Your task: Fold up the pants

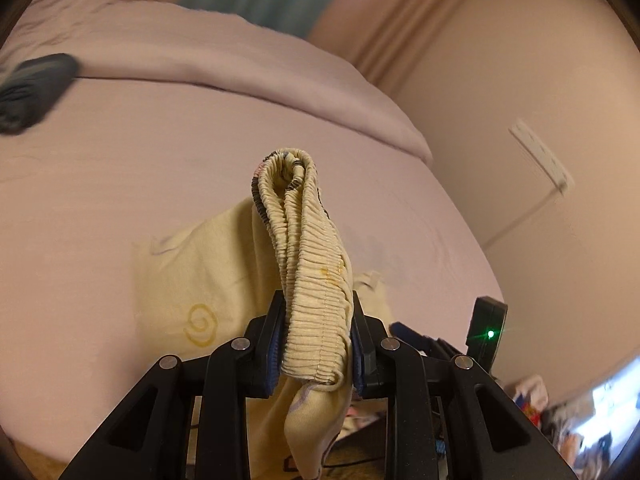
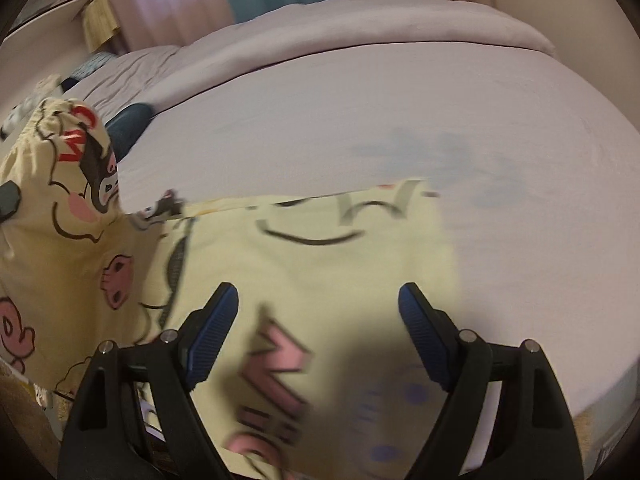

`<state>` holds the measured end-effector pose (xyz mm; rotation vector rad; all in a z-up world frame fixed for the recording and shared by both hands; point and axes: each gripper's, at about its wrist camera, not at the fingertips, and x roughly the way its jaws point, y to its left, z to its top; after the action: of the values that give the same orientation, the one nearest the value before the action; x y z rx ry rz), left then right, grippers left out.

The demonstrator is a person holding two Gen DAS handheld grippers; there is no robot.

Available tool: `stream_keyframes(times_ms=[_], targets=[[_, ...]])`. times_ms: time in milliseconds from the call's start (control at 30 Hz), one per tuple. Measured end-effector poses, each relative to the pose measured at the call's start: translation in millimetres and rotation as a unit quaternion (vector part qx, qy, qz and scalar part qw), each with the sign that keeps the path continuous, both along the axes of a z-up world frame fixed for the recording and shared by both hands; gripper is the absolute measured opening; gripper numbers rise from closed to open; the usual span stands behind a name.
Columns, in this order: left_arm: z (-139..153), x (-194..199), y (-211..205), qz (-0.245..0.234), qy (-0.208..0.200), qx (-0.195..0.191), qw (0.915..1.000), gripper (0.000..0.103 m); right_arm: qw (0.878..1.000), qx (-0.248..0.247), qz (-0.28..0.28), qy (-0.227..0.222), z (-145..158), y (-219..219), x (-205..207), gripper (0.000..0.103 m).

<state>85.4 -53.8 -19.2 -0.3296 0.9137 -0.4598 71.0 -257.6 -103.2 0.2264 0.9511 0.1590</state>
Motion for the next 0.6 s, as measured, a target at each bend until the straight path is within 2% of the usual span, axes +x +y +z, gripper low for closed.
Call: stream_keyframes(times_ms=[100,200,400,500,533,600], targets=[[-13.6,8.9,-31.5,-0.027,0.019,0.000,0.9994,0.025,0.999,-0.010,-0.039,0.014,1.8,-23.6,-6.0,0.083],[-35.7,19.9,-57.6,-0.039,0.036,0.024,0.9983,0.025,0.997,-0.001,-0.070,0.014,3.9,-46.8,-13.0,0.083],[-89.0,36.7,-88.6,-0.061,0.106,0.052,0.9912,0.026,0.994,-0.003,-0.106,0.025,-2.6,-72.4,-22.4,0.083],[-105.7,37.0,-93.3,-0.059,0.131,0.045,0.9886,0.026,0.993,0.002,-0.115,0.034,-7.4,-78.8,-24.6,0.083],[-106.6,36.4,-91.9,-0.055,0.128,0.040,0.9895,0.027,0.993,0.003,-0.117,0.036,-8.7,-80.6,-25.1,0.083],[-102.6,33.4,-90.0,-0.059,0.121,0.030,0.9904,0.035,0.993,0.002,-0.116,0.037,-9.7,-78.1,-23.6,0.083]])
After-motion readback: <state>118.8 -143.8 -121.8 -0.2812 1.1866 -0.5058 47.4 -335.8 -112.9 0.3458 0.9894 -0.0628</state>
